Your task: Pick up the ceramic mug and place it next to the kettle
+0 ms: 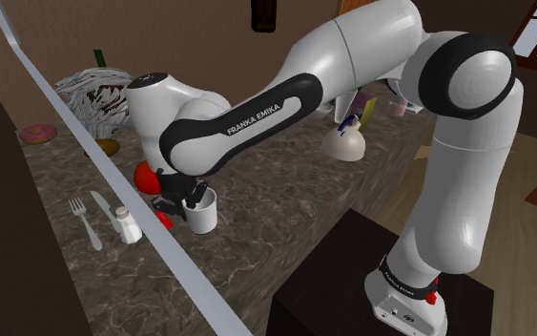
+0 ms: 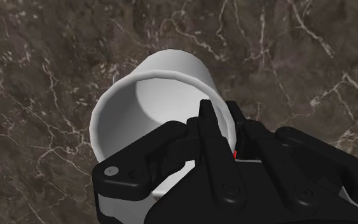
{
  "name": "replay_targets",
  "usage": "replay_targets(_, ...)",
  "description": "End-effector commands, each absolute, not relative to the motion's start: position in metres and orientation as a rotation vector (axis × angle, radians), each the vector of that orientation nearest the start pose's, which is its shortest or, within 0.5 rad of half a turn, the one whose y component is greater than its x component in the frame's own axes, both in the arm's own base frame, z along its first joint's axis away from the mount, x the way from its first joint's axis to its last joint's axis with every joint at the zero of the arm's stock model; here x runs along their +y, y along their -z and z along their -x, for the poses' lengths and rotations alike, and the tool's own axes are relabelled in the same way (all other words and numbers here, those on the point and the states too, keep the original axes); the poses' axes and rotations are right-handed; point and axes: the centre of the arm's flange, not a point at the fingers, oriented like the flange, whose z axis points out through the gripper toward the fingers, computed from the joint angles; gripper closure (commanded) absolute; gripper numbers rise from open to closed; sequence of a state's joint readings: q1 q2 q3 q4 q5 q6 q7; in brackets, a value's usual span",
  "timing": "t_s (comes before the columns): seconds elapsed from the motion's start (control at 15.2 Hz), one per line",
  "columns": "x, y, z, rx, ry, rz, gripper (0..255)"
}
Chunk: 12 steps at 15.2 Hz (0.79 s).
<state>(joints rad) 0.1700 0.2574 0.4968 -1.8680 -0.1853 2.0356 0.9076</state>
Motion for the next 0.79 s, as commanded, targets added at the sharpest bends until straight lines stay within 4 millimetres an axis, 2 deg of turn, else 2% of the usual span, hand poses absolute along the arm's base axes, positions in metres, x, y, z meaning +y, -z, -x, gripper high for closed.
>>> replay_targets(0.0,0.355,-0.4,-0.492,0.262,-0.015,3.199,255)
replay_targets(0.73,0.355,-0.458,-0.492,0.262,-0.015,3.199,255)
